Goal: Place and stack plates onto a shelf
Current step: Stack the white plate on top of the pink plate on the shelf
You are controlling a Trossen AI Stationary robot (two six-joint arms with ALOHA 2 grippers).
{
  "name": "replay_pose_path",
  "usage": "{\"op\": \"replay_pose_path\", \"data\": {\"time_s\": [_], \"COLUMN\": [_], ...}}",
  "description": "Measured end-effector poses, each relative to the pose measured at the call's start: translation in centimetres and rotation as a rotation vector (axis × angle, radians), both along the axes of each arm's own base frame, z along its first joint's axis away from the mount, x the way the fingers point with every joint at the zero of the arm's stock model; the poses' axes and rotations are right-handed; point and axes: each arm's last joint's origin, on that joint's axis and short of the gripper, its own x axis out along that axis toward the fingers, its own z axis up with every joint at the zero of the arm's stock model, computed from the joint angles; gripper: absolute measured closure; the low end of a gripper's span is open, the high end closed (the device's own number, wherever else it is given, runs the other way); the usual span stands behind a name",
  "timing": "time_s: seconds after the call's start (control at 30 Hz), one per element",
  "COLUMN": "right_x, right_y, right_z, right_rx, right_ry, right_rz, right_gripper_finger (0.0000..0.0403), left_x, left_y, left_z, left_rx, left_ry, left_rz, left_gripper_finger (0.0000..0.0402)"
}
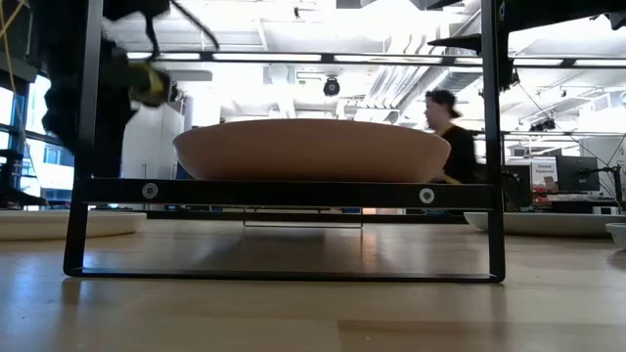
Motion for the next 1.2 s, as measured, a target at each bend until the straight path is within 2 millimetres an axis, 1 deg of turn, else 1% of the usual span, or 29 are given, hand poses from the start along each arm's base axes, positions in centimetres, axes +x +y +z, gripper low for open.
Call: {"op": "replay_pose_path", "data": {"time_s": [0.13, 0.2, 0.43, 0.8, 1.0, 1.2], "right_x": [0.0, 0.0, 0.0, 0.0, 0.0, 0.0], "right_y": [0.0, 0.0, 0.0, 0.1, 0.1, 0.1], "right_z": [0.0, -0.1, -0.2, -0.2, -0.2, -0.2], "right_rx": [-0.001, -0.001, -0.002, -0.001, -0.002, -0.002], "right_ry": [0.005, 0.009, 0.019, 0.02, 0.021, 0.024], "right_rz": [0.0, 0.0, 0.002, 0.021, 0.021, 0.021], "right_gripper_finger": [0.0228, 0.0228, 0.0228, 0.0228, 0.0228, 0.0228], "left_x": [0.6, 0.9, 1.6, 1.5, 1.3, 1.2], "left_y": [-0.3, -0.4, -0.6, -0.6, -0.6, -0.5], "left_z": [-1.8, -2.4, -3.3, -3.2, -2.5, -1.9], "left_rx": [-0.003, 0.0, -0.004, -0.021, -0.036, -0.058], "left_ry": [0.083, 0.098, 0.097, 0.098, 0.069, 0.028], "left_rz": [0.033, 0.044, 0.059, 0.057, 0.056, 0.104], "left_gripper_finger": [0.0271, 0.0271, 0.0271, 0.0271, 0.0271, 0.0271]}}
